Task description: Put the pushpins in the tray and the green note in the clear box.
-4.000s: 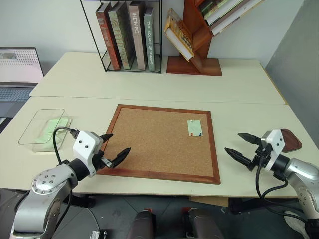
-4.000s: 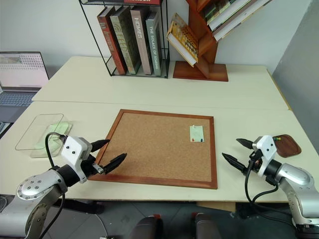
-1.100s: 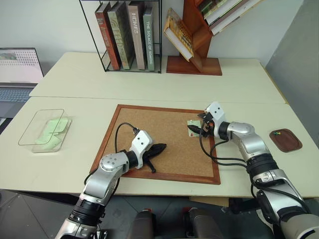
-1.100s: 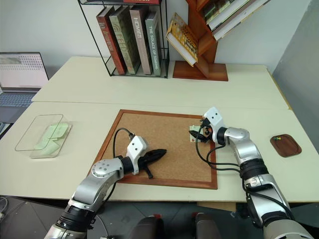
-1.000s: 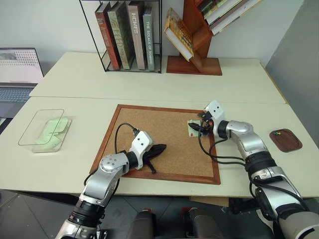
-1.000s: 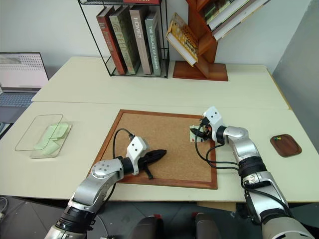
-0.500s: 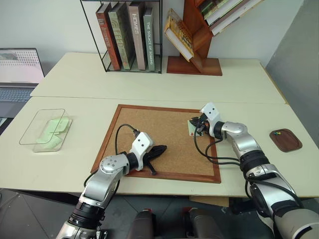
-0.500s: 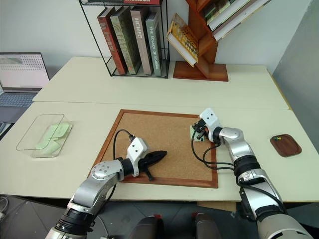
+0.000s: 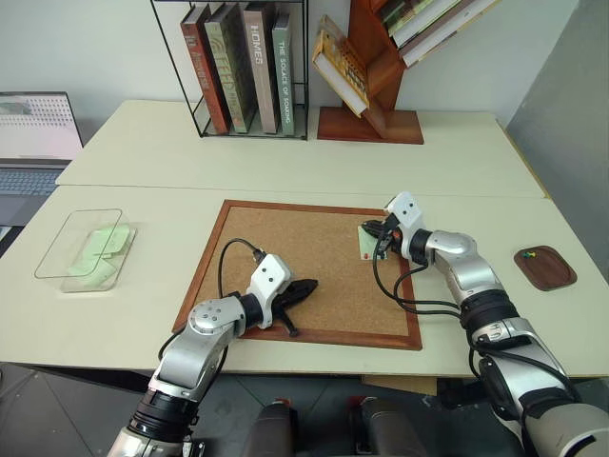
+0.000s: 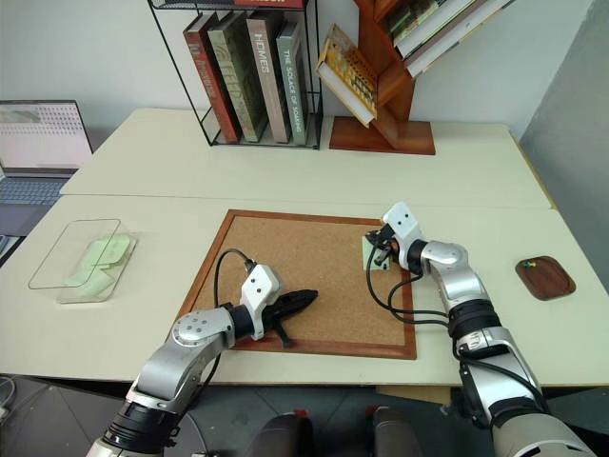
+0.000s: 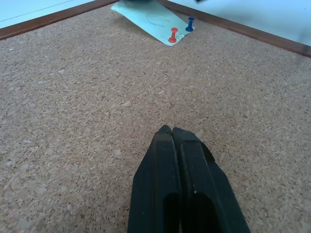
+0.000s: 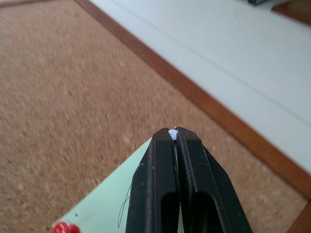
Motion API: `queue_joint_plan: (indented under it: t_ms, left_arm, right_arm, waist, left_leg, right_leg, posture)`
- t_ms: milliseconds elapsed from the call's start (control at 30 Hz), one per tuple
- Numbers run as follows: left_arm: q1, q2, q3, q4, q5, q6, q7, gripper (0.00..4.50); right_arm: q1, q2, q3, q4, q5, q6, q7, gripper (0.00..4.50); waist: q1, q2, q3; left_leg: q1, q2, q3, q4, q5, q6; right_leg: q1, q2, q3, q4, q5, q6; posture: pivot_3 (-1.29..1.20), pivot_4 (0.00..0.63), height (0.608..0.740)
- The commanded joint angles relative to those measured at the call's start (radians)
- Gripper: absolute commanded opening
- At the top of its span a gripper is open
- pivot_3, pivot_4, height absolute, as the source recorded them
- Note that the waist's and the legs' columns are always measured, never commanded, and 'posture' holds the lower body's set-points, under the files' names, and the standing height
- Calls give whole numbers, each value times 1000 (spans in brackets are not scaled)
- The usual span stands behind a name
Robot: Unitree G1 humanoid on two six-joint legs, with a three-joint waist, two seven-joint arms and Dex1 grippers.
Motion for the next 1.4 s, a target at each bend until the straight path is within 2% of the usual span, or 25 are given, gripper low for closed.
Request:
queue_joint_plan:
  t_ms: [33, 233, 433, 600, 733, 900, 1233, 1300, 1400]
  left_arm:
    - [21, 6, -41, 16, 20, 21, -20, 0]
    - [21, 3, -52, 18, 26, 18, -26, 0]
    - [28, 3, -60, 12, 27, 7, -27, 0]
    - [35, 11, -59, 15, 34, -9, -32, 0]
    - [40, 16, -64, 23, 44, -24, -38, 0]
    - [39, 9, -66, 32, 47, -30, -40, 0]
    - [43, 3, -62, 29, 50, -32, -32, 0]
    - [45, 4, -61, 29, 51, -34, -32, 0]
    - [47, 6, -60, 32, 51, -36, -34, 0]
  right_arm:
    - [18, -9, -35, -105, 34, 38, 0, 20]
    - [69, -43, -77, -229, 58, 98, -19, 20]
    - [222, -171, -243, -440, 118, 189, -81, 20]
    - [377, -268, -356, -495, 68, 202, -188, 20]
    - [449, -329, -407, -443, -32, 196, -333, 20]
    - [485, -374, -437, -354, -87, 191, -433, 20]
    - [499, -392, -444, -232, -93, 253, -490, 20]
    - [500, -390, -447, -228, -81, 272, -486, 468]
    - [500, -384, -455, -225, -66, 296, -487, 728]
  waist:
    - [0, 0, 0]
    - [1, 1, 0]
    - [9, 1, -1]
    - [12, 3, -3]
    - [3, 10, -7]
    - [3, 12, -9]
    - [3, 14, -10]
    - [3, 14, -10]
    - [3, 14, -10]
  left_leg:
    - [0, 0, 0, 0, 0, 0]
    - [0, 0, 0, 0, 0, 0]
    - [-2, -1, -1, 0, 0, 0]
    - [-1, -1, 0, 0, 0, 0]
    - [1, -1, 2, 0, 0, 0]
    - [2, -1, 2, 0, 0, 0]
    - [2, -2, 3, 0, 0, 0]
    - [2, -2, 3, 0, 0, 0]
    - [2, -2, 2, 0, 0, 0]
  right_leg:
    - [0, 0, 0, 0, 0, 0]
    - [0, 0, 0, 0, 0, 0]
    - [0, -1, -1, -2, 0, 0]
    - [1, -1, -1, -4, 0, 0]
    - [1, -1, 1, -2, 0, 1]
    - [2, 1, 1, -2, -1, 0]
    - [2, 1, 2, -3, -1, 1]
    - [2, 1, 2, -3, -1, 1]
    - [3, 2, 1, -3, -1, 1]
  posture:
    - [0, 150, 740]
    - [0, 150, 740]
    - [0, 150, 740]
    - [0, 150, 740]
    - [0, 150, 740]
    - [0, 150, 740]
    - [0, 150, 740]
    - [0, 150, 740]
    - [0, 150, 740]
